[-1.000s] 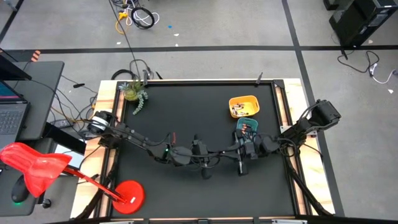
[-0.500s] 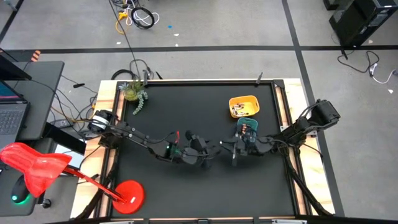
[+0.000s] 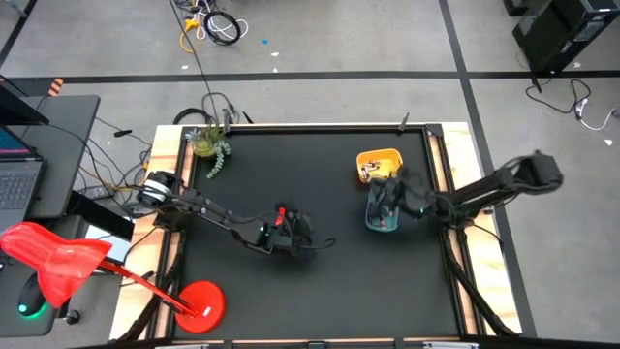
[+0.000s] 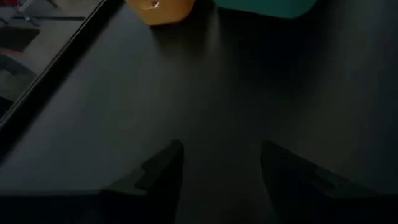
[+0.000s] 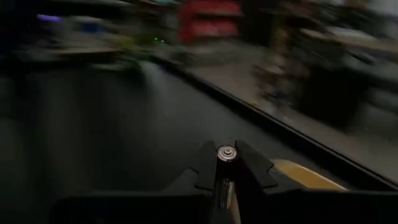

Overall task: Sort batteries
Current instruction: Put the silver black battery into the yellow bin, then return to Home Position

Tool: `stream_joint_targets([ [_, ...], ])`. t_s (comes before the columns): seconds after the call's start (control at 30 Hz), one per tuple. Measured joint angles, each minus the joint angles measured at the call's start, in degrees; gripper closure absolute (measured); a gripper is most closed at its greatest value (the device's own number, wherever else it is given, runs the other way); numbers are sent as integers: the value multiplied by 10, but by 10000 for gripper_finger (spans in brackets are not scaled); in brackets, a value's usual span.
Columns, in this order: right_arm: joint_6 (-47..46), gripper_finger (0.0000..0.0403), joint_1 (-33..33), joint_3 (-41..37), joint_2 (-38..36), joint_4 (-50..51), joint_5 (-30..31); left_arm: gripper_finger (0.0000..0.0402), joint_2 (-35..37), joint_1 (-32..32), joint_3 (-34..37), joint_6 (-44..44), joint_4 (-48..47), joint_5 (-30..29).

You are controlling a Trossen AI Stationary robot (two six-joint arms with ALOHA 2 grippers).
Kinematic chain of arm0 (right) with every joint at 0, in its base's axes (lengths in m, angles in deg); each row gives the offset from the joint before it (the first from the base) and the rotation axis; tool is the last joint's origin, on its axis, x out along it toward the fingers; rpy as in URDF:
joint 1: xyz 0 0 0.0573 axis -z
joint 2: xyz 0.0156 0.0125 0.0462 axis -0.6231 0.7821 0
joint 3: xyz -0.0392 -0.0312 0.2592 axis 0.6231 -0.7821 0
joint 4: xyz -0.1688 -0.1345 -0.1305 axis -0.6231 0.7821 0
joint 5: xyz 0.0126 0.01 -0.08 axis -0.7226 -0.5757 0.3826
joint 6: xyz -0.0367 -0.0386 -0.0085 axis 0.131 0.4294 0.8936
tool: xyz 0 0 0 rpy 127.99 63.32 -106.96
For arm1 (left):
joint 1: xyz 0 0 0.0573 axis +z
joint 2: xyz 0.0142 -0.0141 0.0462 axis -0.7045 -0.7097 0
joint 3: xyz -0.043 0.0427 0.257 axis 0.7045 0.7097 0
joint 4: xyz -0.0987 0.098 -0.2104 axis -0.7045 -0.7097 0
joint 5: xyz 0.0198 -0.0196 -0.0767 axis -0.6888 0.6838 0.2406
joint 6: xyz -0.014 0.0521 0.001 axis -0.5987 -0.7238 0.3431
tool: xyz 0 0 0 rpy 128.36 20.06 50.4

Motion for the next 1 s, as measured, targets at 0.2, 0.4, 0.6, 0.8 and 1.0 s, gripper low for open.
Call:
stream_joint_targets([
  [0.2,-97,372,214,36,-66,245,-125,189,0,4,0,-68,3,-32],
  [0.4,-129,372,351,144,-37,472,-248,189,0,4,0,-149,28,-57],
  [0.6,-130,310,394,201,30,534,-314,189,0,3,0,-186,25,-45],
  [0.8,-126,245,388,253,50,588,-328,202,0,1,1,-193,-18,-5],
  [1.0,-87,247,361,269,-51,599,-365,267,46,-9,25,-190,-84,-8],
])
